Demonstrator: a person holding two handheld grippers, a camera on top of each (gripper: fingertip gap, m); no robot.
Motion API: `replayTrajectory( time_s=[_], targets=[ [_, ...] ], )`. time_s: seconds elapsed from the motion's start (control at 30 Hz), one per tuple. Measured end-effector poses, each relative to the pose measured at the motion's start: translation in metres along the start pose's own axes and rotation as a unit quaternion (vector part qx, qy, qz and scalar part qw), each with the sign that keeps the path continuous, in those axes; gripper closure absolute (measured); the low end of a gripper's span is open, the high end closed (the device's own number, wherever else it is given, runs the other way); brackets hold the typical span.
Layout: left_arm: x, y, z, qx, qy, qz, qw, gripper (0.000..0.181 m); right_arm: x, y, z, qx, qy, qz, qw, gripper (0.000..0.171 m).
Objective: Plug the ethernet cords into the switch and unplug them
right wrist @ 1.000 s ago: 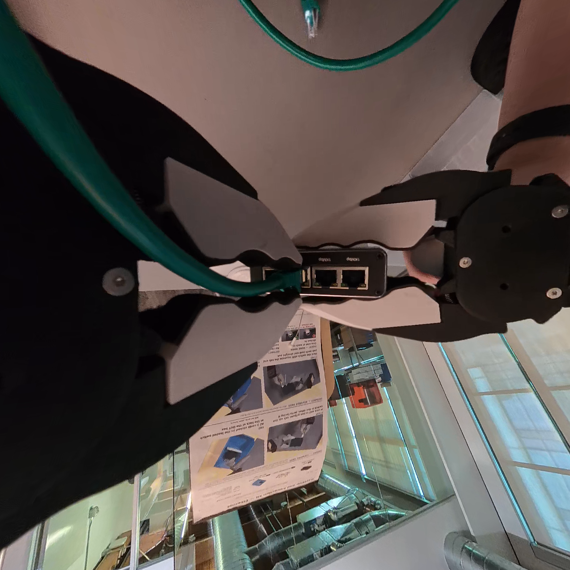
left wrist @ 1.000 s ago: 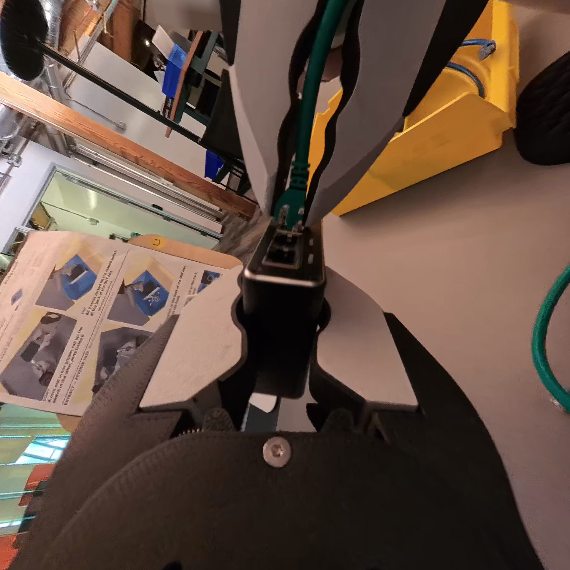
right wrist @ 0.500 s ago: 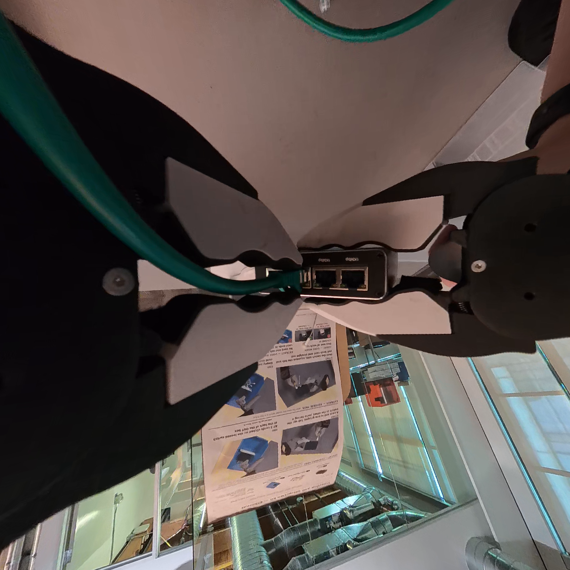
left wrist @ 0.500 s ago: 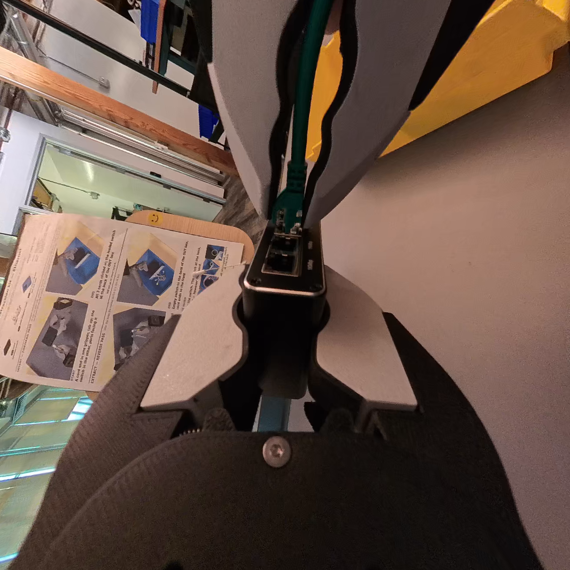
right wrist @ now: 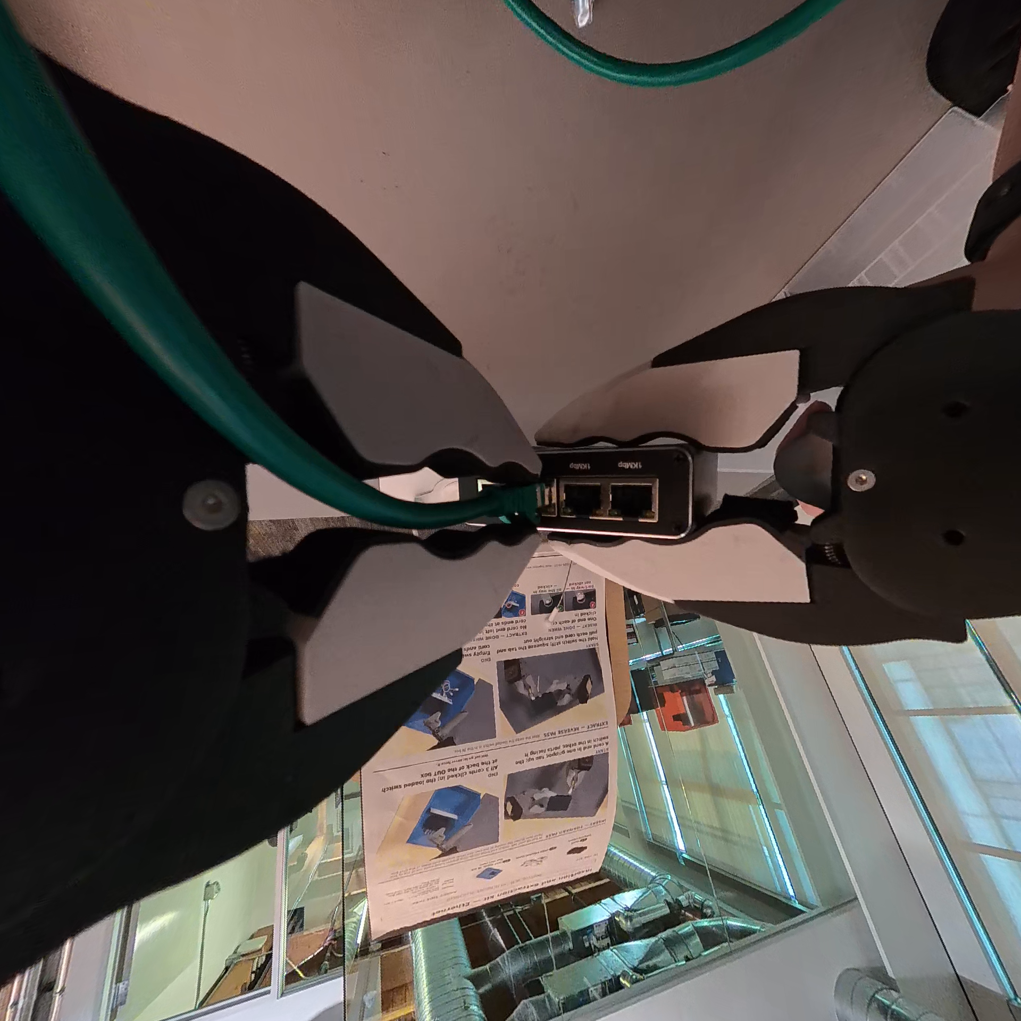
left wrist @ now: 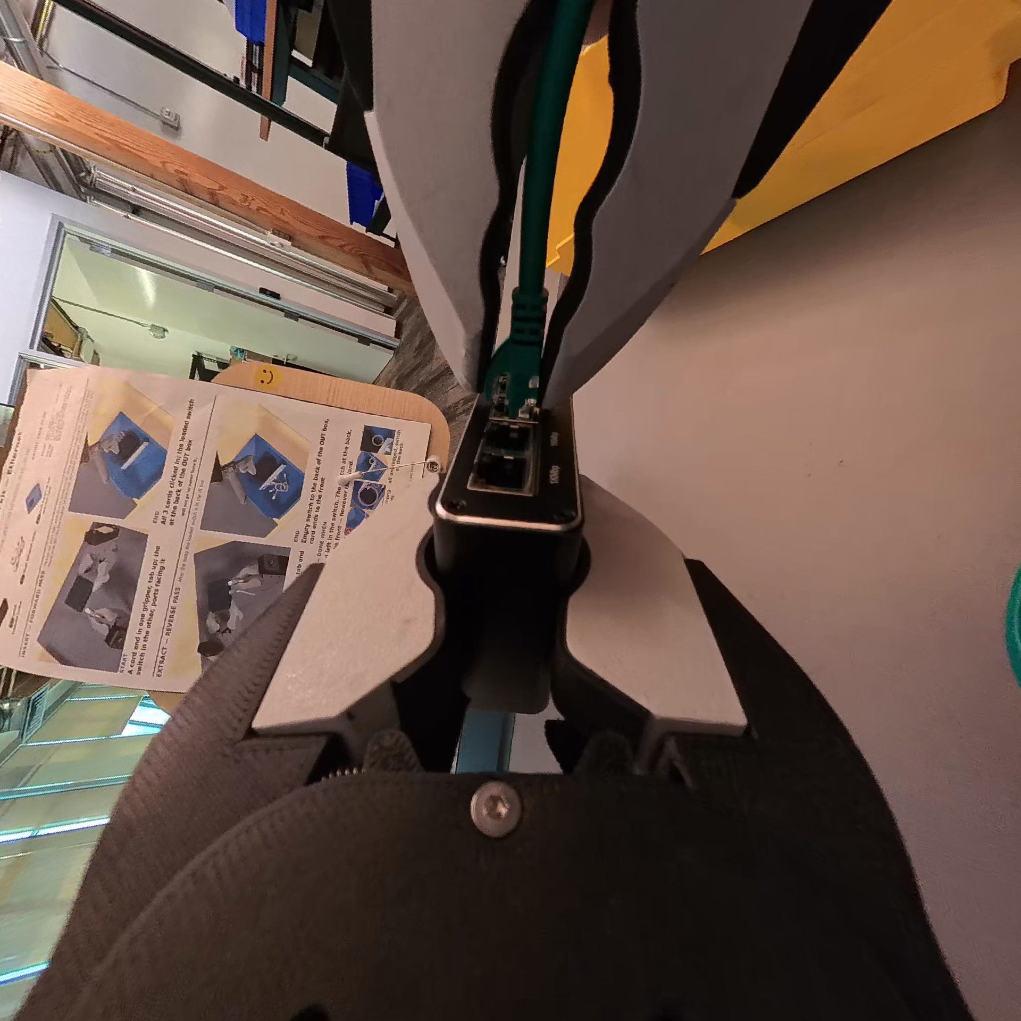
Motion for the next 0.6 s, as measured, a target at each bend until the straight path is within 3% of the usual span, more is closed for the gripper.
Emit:
replayTrajectory(
  time_s=[0.6],
  targets=[
    [0.0031, 0.0027, 0.0062, 0.01, -0.004, -0.006, 1.0, 0.143, -0.0014, 0.0056, 0.0029, -0.011, 0.004, 0.016, 1.0, 0.156]
  ],
)
Point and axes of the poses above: each gripper's, where its closed fingertips meet, y out along the fingers, z out of its underside, x = y × z across the jaws, the point moved 1 cm from there along -y, back along the fingers, and after that the axes turned 5 degrees about -y, right-handed, at the moved point
